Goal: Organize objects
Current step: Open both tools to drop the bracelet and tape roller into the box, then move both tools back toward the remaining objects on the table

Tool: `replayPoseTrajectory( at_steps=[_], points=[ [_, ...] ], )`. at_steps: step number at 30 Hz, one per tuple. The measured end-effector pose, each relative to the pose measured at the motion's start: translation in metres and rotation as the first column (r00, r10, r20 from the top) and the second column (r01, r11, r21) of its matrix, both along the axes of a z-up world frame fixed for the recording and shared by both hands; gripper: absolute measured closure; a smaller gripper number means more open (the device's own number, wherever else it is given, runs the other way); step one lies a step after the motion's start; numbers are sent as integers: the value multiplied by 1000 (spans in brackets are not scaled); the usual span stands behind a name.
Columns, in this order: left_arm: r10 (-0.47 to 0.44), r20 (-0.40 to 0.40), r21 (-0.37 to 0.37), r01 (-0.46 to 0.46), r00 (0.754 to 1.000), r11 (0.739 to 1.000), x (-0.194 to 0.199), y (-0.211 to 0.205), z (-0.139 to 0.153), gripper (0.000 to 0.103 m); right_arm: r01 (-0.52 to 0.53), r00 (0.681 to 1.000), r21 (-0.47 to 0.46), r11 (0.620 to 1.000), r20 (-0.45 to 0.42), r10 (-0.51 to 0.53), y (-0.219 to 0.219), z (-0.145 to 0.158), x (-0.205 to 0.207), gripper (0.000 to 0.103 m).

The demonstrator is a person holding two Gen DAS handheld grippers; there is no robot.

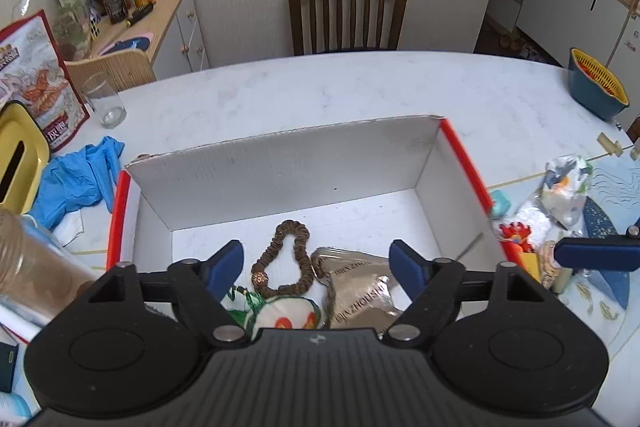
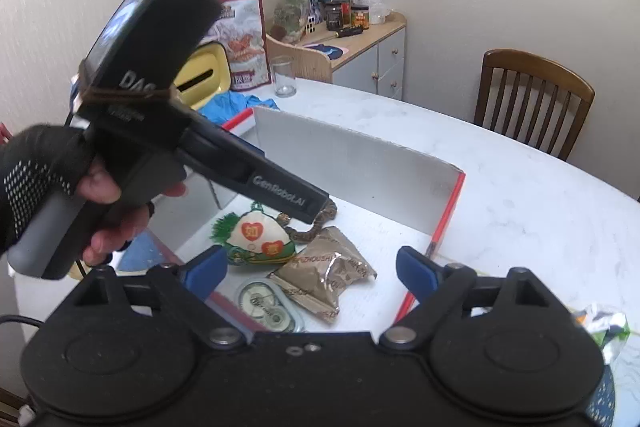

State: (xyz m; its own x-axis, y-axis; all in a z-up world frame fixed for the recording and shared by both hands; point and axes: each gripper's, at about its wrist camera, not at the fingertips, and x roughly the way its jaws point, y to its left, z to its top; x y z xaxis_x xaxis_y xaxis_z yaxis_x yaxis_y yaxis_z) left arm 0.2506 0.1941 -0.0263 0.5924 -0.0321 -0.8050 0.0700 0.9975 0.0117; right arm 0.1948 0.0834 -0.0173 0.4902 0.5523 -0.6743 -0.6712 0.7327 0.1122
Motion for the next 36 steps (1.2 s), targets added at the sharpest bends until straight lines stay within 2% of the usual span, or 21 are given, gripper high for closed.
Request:
replayPoseTrajectory(
  at_steps=[6,10,13,16,22,25,29,32,36],
  points=[
    [6,37,-20,-6,999,1000,-26,-8,13,20,20,1000,64,998,4,-20,-23,12,-21,1],
    [-4,65,1,4,998,1000,-45,-17,19,18,34,999,64,997,9,-35,-37,14,-31,1],
    [-1,77,-11,2,997,1000,-57,-24,23,17,55,998,72,996,5,-56,-54,15,-39,1],
    [5,93,-20,-3,996,1000,-67,-32,27,10,82,996,80,993,23,-84,-75,14,-46,1],
    [18,106,-46,-13,994,999,-78,-57,32,9,108,990,73,991,88,-114,-122,11,-58,1],
    [17,114,-48,-11,993,999,-83,-74,32,0,125,985,59,990,110,-131,-143,10,-60,1],
    [21,135,-60,-13,991,998,-88,-98,28,0,111,986,-3,994,124,-109,-167,5,-60,1],
    [20,140,-64,-11,990,998,-91,-118,22,0,102,990,-13,995,100,-100,-187,0,-55,1],
    [7,163,-49,1,987,999,-94,-147,15,0,124,986,-43,991,116,-118,-214,-5,-46,1]
  ],
)
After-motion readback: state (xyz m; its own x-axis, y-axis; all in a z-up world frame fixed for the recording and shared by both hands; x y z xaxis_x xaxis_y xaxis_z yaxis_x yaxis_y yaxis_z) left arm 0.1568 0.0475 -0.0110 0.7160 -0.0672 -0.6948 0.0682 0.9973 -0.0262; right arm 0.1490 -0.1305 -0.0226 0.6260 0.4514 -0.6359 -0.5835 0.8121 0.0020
